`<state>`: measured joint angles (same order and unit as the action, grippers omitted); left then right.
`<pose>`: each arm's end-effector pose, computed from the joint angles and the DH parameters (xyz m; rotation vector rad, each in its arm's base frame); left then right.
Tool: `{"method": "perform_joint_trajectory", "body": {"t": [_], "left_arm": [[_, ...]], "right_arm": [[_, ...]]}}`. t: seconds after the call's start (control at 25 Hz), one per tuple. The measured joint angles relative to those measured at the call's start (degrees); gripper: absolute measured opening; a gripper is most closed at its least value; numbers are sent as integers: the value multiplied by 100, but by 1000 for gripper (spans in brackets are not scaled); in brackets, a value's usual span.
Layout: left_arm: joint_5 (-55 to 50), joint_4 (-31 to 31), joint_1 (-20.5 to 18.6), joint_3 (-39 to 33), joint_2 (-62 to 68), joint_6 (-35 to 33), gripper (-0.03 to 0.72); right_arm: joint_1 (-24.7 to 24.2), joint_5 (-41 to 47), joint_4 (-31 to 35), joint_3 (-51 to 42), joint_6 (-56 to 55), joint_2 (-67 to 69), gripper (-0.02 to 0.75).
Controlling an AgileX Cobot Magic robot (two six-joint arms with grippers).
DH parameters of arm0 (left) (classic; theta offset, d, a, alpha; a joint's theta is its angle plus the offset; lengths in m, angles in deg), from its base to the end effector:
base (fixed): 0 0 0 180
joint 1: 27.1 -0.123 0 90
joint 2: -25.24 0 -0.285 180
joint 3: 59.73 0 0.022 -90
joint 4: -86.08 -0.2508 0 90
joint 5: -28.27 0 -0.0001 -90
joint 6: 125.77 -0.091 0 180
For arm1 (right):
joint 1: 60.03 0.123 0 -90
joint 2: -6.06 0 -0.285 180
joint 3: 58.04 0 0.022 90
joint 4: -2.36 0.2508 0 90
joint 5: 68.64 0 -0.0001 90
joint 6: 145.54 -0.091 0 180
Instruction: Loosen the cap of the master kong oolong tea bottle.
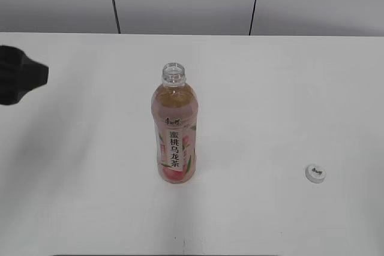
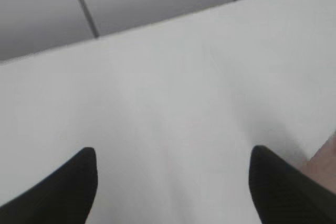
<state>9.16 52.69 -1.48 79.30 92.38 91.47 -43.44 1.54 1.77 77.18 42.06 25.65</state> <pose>0.1951 -0.0753 0.2781 0.2780 2.1417 -0.1156 0.0126 0.0028 0.2830 -0.4916 2.2972 0.0641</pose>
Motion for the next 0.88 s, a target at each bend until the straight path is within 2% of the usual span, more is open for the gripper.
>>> {"method": "perform_joint_trajectory", "body": {"t": [0.04,0.12,0.24,0.32,0.48,0.76,0.88], "left_arm": [[-358,409,0,0,-38,-150,531],[-825,1687,0,0,-130,-881,531],[-1409,3648,0,5,-399,-2938,531],[-1894,4355,5,43,-717,-3891,531],[-2585,4427,11,106,-1926,-4494,528],[-3803,3748,11,77,-3793,-4565,526],[-4173,3644,11,-106,-4456,-4565,526]], "right_arm": [[0,0,0,0,0,0,512],[0,0,0,0,0,0,512],[0,0,0,0,0,0,512],[0,0,0,0,0,0,512],[0,0,2,0,0,0,512],[0,0,59,-14,0,0,512],[0,0,59,-43,0,0,512]]}}
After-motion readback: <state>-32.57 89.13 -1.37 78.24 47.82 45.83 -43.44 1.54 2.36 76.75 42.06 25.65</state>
